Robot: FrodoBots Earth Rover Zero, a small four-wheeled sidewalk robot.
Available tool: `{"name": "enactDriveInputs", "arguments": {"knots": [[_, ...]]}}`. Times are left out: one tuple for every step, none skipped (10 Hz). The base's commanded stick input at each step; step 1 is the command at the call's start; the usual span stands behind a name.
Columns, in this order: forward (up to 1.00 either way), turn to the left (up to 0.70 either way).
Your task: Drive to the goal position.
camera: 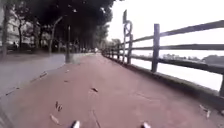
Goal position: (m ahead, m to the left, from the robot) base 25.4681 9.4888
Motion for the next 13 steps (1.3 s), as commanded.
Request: {"name": "enactDriveInputs", "arguments": {"knots": [[0.70,0.00],[0.70,0.00],[0.70,0.00],[0.70,0.00],[0.70,0.00],[0.70,0.00],[0.70,0.00],[0.70,0.00],[0.70,0.00],[0.70,0.00],[0.70,0.00],[0.70,0.00],[0.70,0.00]]}}
